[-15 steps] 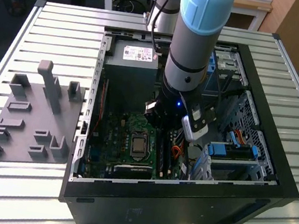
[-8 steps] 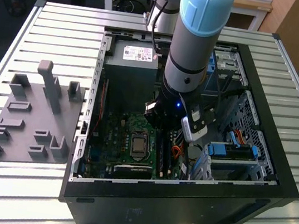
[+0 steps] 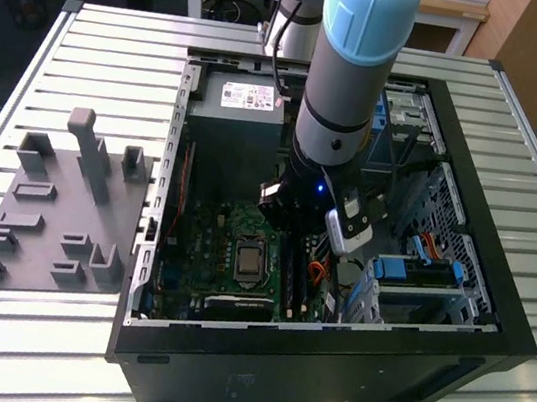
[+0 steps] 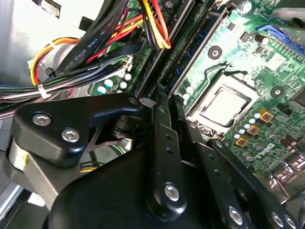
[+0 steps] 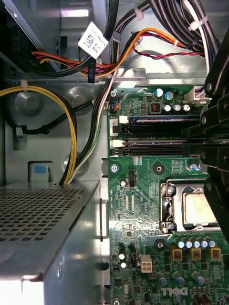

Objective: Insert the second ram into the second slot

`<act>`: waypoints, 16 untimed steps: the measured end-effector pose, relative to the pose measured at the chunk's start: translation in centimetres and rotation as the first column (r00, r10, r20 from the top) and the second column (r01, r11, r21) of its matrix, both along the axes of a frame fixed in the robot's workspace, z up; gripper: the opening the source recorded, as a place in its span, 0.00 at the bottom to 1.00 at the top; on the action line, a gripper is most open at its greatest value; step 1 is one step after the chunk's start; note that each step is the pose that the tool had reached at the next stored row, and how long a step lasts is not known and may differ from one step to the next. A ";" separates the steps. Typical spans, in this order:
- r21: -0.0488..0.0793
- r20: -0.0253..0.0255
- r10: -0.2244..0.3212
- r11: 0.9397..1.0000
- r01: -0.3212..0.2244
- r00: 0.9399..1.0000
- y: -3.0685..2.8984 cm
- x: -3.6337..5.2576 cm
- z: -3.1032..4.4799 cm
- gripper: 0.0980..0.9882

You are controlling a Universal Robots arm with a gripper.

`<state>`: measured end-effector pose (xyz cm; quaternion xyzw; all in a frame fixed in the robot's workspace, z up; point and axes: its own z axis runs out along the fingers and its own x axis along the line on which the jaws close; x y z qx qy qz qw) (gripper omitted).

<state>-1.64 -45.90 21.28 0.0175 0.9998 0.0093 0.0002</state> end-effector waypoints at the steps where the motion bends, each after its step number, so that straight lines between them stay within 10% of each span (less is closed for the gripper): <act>1: 0.000 0.000 0.000 1.000 0.000 1.000 0.00 0.00 0.07 0.13; 16: 0.000 0.000 0.000 1.000 0.000 1.000 0.00 0.04 1.44 0.01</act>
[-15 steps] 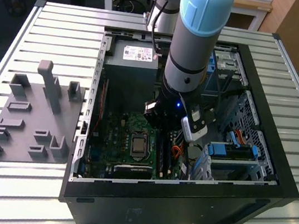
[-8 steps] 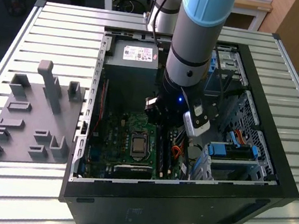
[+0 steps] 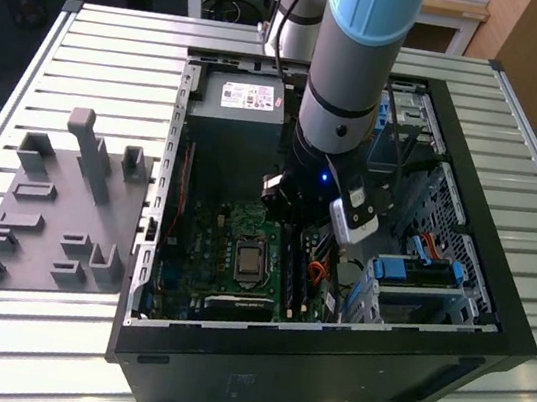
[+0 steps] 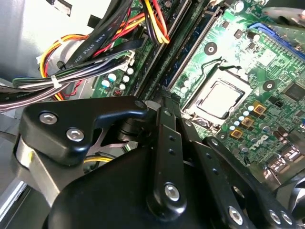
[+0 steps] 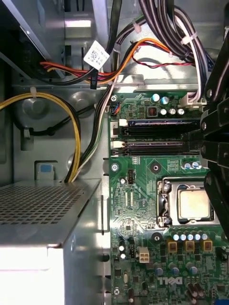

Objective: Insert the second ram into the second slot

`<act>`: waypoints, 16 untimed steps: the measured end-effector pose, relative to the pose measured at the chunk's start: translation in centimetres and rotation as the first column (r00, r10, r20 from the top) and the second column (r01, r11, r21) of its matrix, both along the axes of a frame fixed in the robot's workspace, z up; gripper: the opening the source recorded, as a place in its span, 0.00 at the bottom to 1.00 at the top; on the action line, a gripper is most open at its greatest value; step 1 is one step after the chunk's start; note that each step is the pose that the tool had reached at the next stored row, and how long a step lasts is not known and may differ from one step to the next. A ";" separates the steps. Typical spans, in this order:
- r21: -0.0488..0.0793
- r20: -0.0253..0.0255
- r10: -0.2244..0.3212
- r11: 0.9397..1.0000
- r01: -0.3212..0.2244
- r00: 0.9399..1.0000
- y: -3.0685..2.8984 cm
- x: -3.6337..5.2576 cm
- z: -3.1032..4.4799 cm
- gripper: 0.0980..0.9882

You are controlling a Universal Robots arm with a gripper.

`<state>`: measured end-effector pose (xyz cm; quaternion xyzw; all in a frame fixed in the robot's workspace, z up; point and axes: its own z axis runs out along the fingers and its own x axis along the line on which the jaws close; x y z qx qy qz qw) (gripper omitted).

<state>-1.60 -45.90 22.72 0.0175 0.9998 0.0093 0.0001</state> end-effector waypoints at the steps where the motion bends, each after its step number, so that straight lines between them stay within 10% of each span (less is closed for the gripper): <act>1: 0.000 0.000 0.000 1.000 0.000 1.000 0.00 0.01 -0.09 0.01; 16: -0.005 -0.001 0.000 1.000 0.000 1.000 0.01 0.06 -1.34 0.01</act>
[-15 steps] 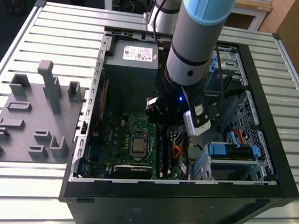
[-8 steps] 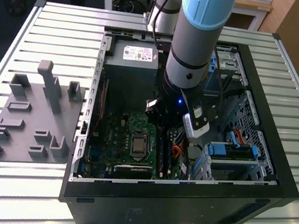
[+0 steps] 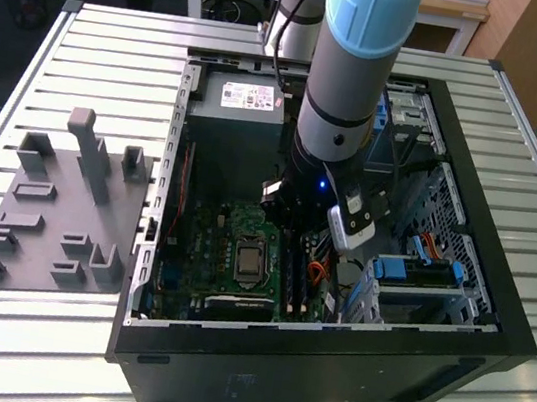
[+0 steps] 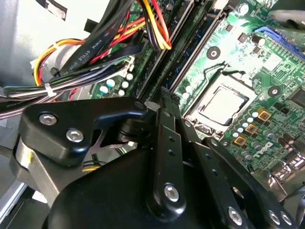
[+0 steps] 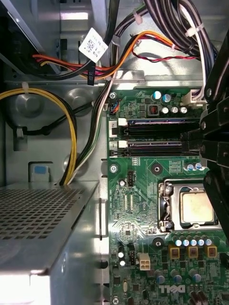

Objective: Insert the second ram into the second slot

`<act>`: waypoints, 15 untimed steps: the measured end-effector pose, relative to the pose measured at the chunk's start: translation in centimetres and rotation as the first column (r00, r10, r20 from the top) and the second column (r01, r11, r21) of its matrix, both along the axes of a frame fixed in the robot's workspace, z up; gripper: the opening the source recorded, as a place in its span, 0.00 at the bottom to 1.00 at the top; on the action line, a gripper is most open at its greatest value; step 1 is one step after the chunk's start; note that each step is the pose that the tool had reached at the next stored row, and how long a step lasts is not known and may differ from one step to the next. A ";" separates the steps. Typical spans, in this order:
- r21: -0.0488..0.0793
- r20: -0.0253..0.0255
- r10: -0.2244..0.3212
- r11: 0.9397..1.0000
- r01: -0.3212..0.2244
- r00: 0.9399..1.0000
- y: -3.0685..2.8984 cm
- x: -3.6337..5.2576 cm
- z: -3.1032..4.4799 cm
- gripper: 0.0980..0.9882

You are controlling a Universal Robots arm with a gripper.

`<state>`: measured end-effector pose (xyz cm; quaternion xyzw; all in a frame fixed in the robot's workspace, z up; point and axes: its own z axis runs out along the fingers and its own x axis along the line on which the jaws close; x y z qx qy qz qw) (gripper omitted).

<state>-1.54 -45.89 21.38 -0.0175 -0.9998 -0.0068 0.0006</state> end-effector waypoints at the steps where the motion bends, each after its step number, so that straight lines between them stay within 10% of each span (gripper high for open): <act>1: 0.000 0.000 0.000 1.000 0.000 1.000 0.01 0.00 0.02 0.01; 15: 0.004 0.001 0.000 1.000 0.000 1.000 -0.01 -0.01 2.42 0.01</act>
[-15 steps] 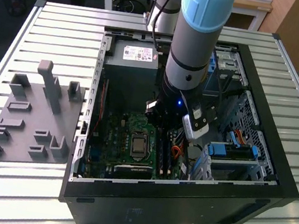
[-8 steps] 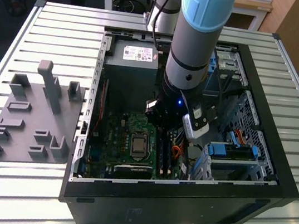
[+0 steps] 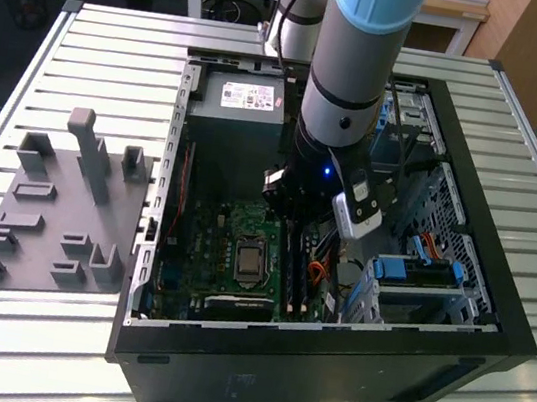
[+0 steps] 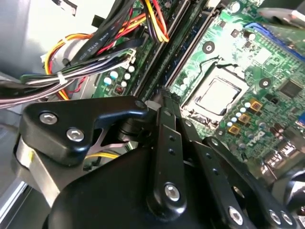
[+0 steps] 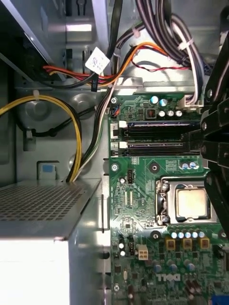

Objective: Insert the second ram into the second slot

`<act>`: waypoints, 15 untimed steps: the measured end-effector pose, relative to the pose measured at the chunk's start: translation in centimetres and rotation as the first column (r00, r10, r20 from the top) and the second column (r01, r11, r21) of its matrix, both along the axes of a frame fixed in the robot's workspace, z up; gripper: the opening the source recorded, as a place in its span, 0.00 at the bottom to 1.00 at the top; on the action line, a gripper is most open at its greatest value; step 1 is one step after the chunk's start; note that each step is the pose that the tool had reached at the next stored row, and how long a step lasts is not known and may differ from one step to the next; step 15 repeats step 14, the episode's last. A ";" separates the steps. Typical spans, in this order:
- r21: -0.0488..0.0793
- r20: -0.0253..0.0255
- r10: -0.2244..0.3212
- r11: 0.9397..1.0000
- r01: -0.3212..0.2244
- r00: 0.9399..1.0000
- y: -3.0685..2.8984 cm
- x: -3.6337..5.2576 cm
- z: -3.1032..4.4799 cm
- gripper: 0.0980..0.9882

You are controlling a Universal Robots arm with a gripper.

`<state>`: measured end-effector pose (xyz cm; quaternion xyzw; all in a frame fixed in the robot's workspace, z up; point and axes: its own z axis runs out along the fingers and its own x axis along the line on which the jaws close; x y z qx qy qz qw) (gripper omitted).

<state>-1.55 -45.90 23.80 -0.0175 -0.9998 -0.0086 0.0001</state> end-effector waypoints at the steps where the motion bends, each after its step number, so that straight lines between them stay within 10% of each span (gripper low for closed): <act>1: 0.000 0.000 0.000 1.000 0.000 1.000 0.00 0.00 0.18 0.01; 15: 0.003 -0.002 0.000 1.000 0.000 1.000 0.00 0.00 1.22 0.01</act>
